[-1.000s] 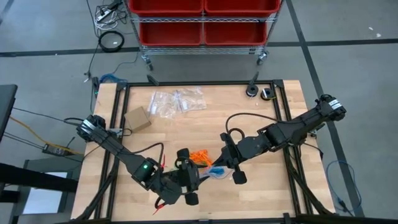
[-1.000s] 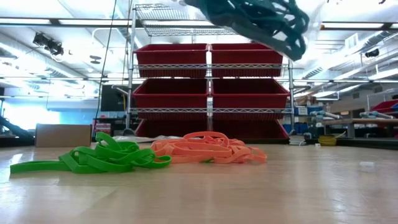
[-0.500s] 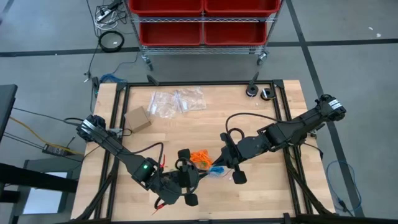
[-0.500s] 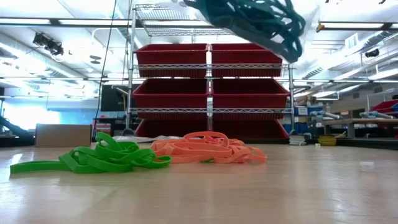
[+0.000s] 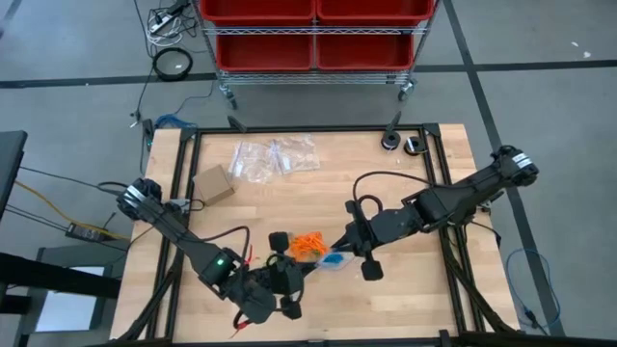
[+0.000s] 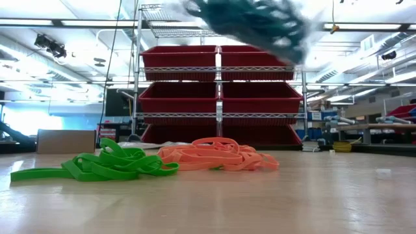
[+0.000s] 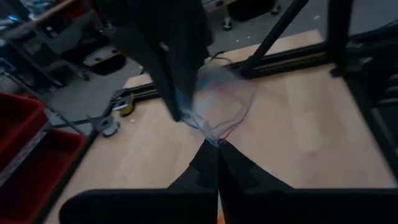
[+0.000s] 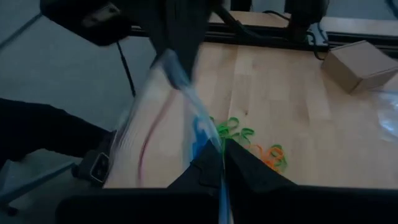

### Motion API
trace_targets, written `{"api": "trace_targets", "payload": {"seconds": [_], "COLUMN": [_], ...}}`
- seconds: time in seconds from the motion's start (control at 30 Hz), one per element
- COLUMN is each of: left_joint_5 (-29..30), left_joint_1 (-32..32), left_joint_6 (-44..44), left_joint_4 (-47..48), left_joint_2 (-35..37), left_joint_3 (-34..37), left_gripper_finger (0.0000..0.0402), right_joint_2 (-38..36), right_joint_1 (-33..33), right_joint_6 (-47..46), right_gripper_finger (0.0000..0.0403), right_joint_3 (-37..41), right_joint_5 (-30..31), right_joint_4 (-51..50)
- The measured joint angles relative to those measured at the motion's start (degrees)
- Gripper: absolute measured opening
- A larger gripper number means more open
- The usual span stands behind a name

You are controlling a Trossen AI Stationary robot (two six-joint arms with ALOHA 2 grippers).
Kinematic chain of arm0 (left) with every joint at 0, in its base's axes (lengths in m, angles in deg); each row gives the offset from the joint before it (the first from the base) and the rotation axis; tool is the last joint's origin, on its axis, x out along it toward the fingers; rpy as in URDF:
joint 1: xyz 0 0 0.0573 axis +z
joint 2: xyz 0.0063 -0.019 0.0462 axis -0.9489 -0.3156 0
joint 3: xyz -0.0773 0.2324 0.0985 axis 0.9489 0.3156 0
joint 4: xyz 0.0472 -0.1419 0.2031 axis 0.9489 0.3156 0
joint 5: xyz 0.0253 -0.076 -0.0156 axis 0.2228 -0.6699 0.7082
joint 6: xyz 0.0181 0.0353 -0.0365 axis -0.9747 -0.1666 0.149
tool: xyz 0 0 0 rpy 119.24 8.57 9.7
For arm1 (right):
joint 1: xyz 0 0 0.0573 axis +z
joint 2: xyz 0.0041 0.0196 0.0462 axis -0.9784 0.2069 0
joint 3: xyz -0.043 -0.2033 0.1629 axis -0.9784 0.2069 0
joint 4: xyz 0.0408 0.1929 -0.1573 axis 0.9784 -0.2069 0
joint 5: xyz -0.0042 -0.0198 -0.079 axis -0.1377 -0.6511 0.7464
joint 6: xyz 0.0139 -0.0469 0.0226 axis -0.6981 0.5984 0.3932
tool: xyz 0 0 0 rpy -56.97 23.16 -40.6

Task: Sort rubber bands
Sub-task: Close the transparent zip bag

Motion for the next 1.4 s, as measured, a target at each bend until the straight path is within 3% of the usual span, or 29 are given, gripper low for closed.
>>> {"api": "trace_targets", "payload": {"seconds": [0.23, 0.57, 0.77, 1.07, 1.23, 1.4], "left_joint_5": [-3.8, -11.9, -16.2, -16.6, -14.9, -7.5], "left_joint_1": [-0.2, 2.9, 4.0, 4.7, 4.6, 2.2], "left_joint_6": [3.1, 3.5, 4.2, 3.2, 2.9, 4.6], "left_joint_4": [3.5, 2.2, 2.8, 2.1, 3.5, 8.3], "left_joint_2": [0.3, 0.3, 0.2, 0.2, 0.2, 0.6], "left_joint_3": [0.0, 0.0, 0.0, 0.0, 0.0, 0.0], "left_gripper_finger": [0.0001, 0.0, 0.0, 0.0, 0.0, 0.0], "right_joint_2": [-1.8, 4.9, 4.9, 5.0, 3.9, -0.3], "right_joint_1": [0.2, 2.0, 1.9, 1.3, 1.3, 1.3], "right_joint_6": [0.8, 2.2, 3.3, 3.8, 3.7, -0.3], "right_gripper_finger": [0.01, 0.0188, 0.0199, 0.0192, 0.0192, 0.0192], "right_joint_3": [0.0, 0.0, 0.0, 0.0, 0.0, 0.0], "right_joint_5": [-1.4, -6.3, -2.4, -3.8, -0.7, 2.3], "right_joint_4": [0.8, 7.4, 8.8, 10.4, 6.9, -3.2]}}
